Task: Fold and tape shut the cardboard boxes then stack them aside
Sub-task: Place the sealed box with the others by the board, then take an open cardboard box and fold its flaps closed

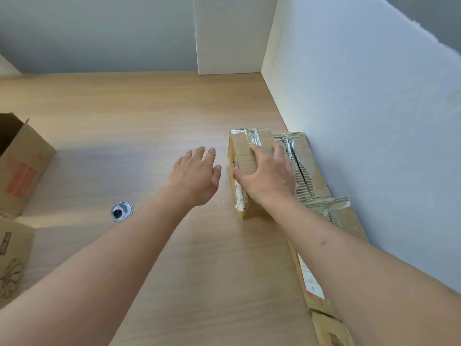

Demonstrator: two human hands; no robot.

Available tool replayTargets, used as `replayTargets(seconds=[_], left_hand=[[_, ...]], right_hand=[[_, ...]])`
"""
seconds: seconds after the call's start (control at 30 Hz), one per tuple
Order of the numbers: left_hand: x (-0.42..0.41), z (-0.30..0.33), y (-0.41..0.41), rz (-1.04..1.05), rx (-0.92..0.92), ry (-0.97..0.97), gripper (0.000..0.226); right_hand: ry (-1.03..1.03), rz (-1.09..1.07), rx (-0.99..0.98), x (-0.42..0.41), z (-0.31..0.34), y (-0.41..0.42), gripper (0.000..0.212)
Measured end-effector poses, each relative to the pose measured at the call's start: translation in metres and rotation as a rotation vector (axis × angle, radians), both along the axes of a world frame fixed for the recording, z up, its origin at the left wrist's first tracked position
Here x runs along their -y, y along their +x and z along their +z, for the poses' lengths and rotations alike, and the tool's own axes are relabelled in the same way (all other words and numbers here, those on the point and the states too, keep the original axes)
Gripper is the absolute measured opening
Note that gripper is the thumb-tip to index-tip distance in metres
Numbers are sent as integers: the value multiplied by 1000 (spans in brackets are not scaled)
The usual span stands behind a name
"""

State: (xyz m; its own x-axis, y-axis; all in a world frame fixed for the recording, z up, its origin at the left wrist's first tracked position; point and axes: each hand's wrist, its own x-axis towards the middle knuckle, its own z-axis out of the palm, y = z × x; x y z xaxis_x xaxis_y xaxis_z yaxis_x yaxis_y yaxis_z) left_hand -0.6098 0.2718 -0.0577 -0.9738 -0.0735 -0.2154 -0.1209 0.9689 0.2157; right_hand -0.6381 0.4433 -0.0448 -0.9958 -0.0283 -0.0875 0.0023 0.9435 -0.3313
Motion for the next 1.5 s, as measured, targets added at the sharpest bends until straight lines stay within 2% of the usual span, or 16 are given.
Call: replayTargets(seconds=[0.33, 0.7, 1.03, 1.5], left_hand=[[-8, -11, 1, -44, 44, 8, 59], [-5, 77, 53, -59, 14, -18, 58], [-16, 160, 177, 15, -41, -50, 56], [-5, 223, 377, 291, -121, -78, 50]], right_hand=[[63, 82, 43, -15, -24, -4, 75], [6, 243, 34, -10, 64, 47, 48], [113, 476, -18, -18, 157, 151, 52], [134, 800, -77, 15, 232, 305, 58]])
